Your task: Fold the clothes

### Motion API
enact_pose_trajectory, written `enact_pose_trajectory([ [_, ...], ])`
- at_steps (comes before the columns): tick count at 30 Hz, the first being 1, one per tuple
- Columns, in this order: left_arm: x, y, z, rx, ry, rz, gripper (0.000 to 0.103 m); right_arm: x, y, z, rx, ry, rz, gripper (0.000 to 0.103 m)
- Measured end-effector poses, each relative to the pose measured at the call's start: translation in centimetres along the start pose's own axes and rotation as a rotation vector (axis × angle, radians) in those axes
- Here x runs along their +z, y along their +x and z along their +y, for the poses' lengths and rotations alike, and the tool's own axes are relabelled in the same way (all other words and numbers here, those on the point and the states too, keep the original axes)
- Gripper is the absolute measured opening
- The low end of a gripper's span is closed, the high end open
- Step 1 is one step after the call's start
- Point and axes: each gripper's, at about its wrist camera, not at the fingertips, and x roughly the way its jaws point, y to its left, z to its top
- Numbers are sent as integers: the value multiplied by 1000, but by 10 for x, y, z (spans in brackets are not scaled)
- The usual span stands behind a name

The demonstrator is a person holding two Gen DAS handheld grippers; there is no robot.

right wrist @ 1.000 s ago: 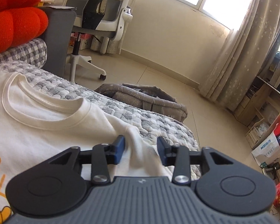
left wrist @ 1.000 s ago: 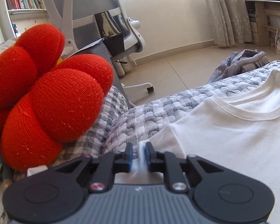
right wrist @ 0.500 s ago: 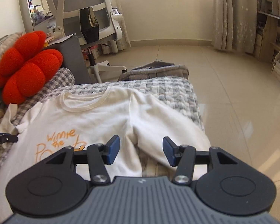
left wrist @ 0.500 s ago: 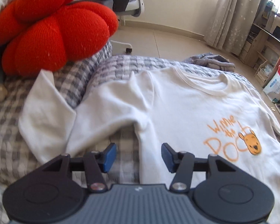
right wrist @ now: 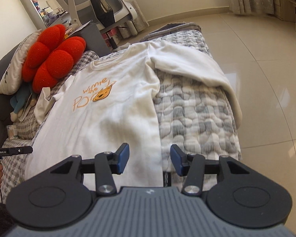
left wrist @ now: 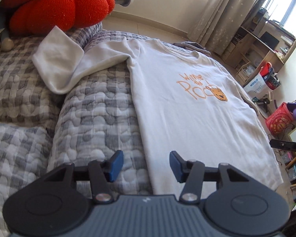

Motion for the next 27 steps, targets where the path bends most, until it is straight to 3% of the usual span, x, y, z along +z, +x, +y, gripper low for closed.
enact_pose_trajectory([
  [10, -51, -26, 21, -165, -113, 96, 43, -31, -28, -32, 124, 161, 71, 42],
  [20, -67, -14, 26, -217, -171, 164, 41, -41, -32, -35, 213, 155, 185, 42],
  [26, -76, 3, 20, -185, -171, 206, 21, -43, -30, -38, 211, 159, 208, 28],
  [27, -76, 3, 20, -195, -184, 200, 12, -43, -30, -38, 208, 159, 213, 23],
])
